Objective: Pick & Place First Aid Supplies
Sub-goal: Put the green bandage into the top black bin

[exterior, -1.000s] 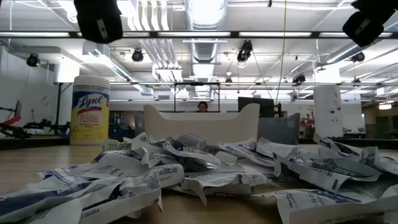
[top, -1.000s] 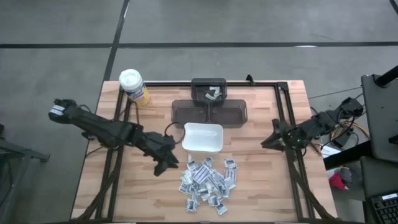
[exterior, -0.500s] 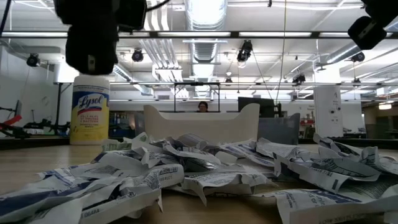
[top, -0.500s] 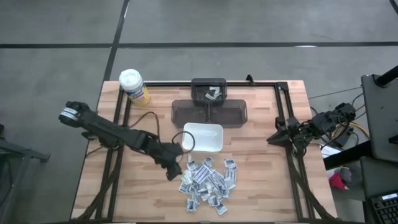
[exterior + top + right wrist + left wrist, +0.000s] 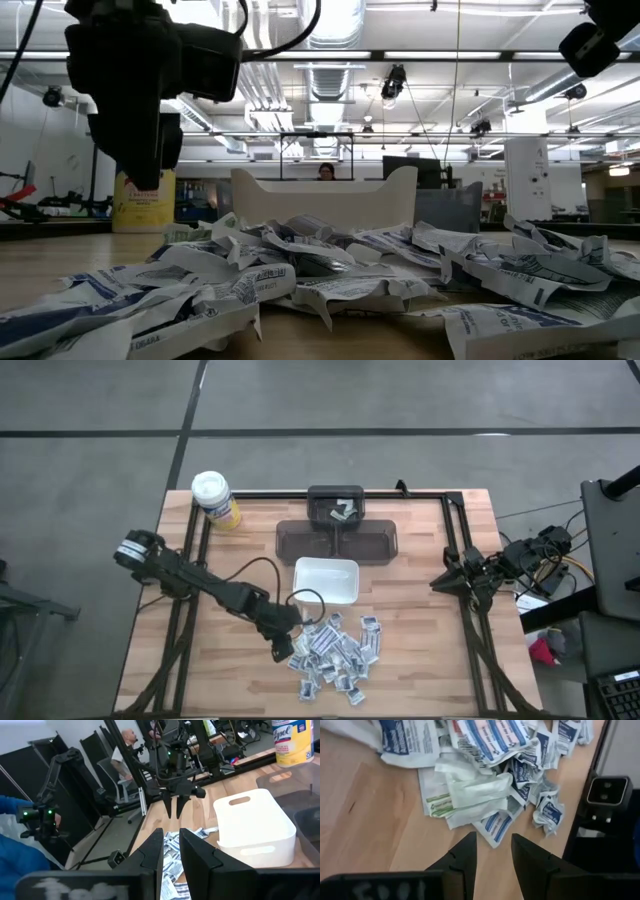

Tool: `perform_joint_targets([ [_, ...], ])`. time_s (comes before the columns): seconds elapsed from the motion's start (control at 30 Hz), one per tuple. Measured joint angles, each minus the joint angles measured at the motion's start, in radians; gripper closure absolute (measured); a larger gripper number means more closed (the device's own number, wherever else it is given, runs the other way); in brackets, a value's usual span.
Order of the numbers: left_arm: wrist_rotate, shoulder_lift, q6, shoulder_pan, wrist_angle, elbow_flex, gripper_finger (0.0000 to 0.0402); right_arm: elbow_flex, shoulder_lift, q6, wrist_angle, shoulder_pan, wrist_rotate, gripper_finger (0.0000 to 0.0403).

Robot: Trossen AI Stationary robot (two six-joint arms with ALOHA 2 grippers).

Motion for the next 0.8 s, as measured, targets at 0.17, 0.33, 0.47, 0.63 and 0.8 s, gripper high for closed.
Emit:
perform_joint_targets([
  [0.17, -0.001, 0.001, 0.005, 0.0, 0.0, 0.0, 0.0287, 0.0, 0.0, 0.0, 0.0, 0.0, 0.0, 0.0344],
  [0.33, -0.025, -0.004, 0.059, 0.002, 0.001, 0.0, 0.0287, 0.0, 0.0, -0.001, 0.0, 0.0, 0.0, 0.0344],
  [0.47, -0.048, -0.004, 0.06, 0.002, 0.003, 0.0, 0.0287, 0.0, 0.0, -0.008, 0.0, 0.0, 0.0, 0.0344],
  [0.63, -0.051, -0.004, 0.148, -0.002, 0.008, 0.0, 0.0287, 0.0, 0.0, -0.03, 0.0, 0.0, 0.0, 0.0344],
  [0.8, -0.051, -0.004, 0.247, -0.019, 0.054, -0.001, 0.0287, 0.0, 0.0, -0.042, 0.0, 0.0, 0.022, 0.0344],
])
